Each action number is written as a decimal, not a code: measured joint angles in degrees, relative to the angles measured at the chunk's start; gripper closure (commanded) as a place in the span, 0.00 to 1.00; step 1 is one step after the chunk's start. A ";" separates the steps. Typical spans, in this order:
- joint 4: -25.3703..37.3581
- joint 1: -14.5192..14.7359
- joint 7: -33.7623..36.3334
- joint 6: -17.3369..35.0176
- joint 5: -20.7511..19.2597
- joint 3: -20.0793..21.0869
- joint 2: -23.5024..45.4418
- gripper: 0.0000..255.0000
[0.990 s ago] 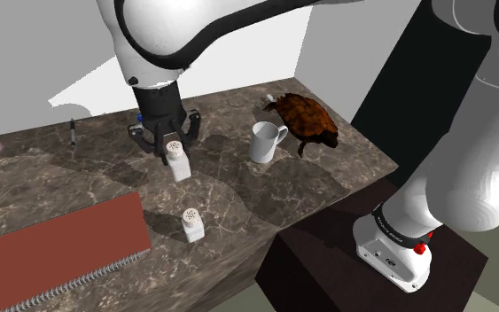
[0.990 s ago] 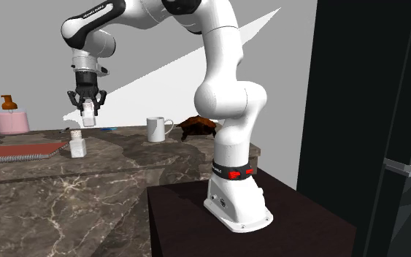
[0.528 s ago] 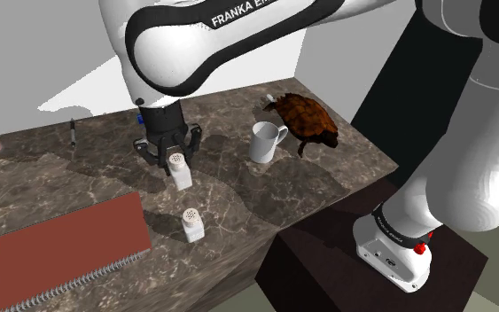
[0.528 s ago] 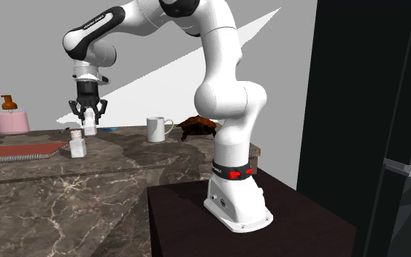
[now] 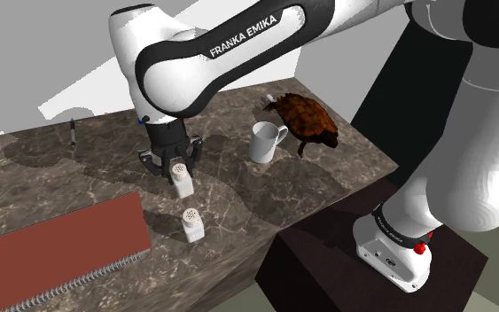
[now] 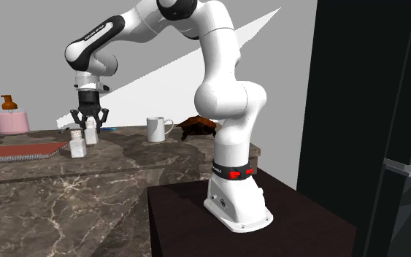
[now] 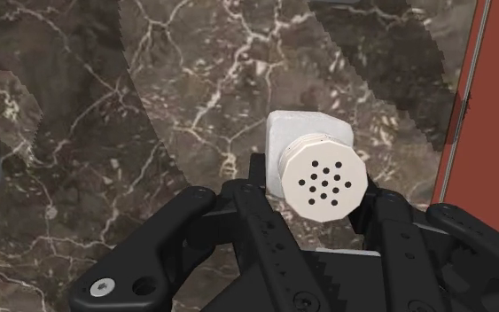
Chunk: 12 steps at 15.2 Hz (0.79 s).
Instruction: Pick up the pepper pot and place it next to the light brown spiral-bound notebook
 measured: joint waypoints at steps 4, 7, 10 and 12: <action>0.02 0.04 0.01 0.19 -0.10 -0.05 0.20 1.00; 0.02 0.04 0.01 0.20 -0.10 -0.05 0.21 0.00; 0.02 0.04 0.01 0.20 -0.10 -0.05 0.22 0.00; 0.02 0.04 0.01 0.20 -0.10 -0.05 0.22 0.00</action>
